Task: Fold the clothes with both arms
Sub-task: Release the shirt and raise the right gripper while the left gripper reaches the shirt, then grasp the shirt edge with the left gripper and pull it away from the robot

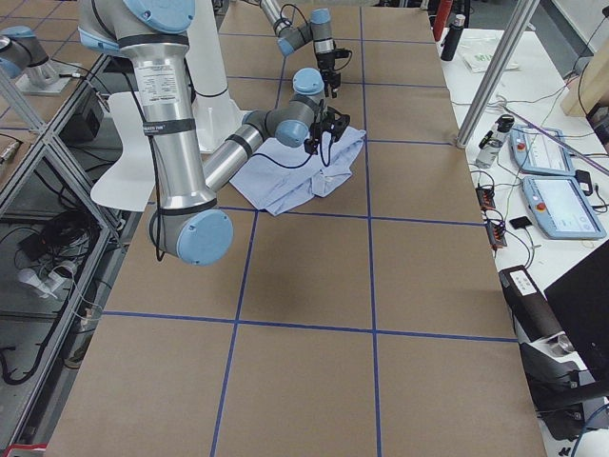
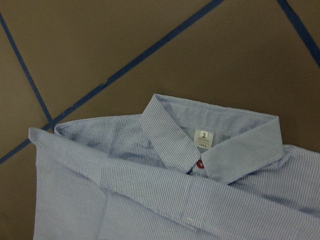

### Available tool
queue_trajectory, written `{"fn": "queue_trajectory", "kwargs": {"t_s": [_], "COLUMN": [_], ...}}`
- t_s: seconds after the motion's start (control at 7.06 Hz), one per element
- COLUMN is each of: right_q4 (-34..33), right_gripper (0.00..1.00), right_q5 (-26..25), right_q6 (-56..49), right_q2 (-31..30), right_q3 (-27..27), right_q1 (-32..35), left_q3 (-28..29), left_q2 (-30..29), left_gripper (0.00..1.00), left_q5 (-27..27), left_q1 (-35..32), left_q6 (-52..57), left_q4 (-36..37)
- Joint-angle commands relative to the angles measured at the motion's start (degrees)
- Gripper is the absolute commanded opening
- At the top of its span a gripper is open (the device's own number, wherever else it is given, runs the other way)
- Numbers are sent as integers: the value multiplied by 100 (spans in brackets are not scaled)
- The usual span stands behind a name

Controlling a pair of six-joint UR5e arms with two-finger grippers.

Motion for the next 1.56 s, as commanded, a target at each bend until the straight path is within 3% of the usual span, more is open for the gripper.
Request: {"fn": "queue_trajectory", "kwargs": {"t_s": [0.0,0.57,0.85,0.99,1.13,1.42], "right_q4": [3,3,3,3,3,3], "right_gripper": [100,100,100,100,100,100], "right_q5": [-136,-127,-127,-119,-119,-136], "right_q6": [-104,-192,-192,-192,-192,-192], "right_q2": [93,85,85,85,85,85], "right_q3": [-205,-205,-205,-205,-205,-249], "right_q1": [23,32,41,50,50,50], "left_q3": [18,114,114,114,88,36], "left_q2": [-10,51,60,69,78,69], "left_gripper": [59,58,55,37,0,0], "left_q5": [18,500,545,545,545,537], "left_q1": [172,813,831,823,814,805], "left_q6": [-269,-463,-463,-463,-463,-463], "left_q4": [7,7,7,16,7,7]}}
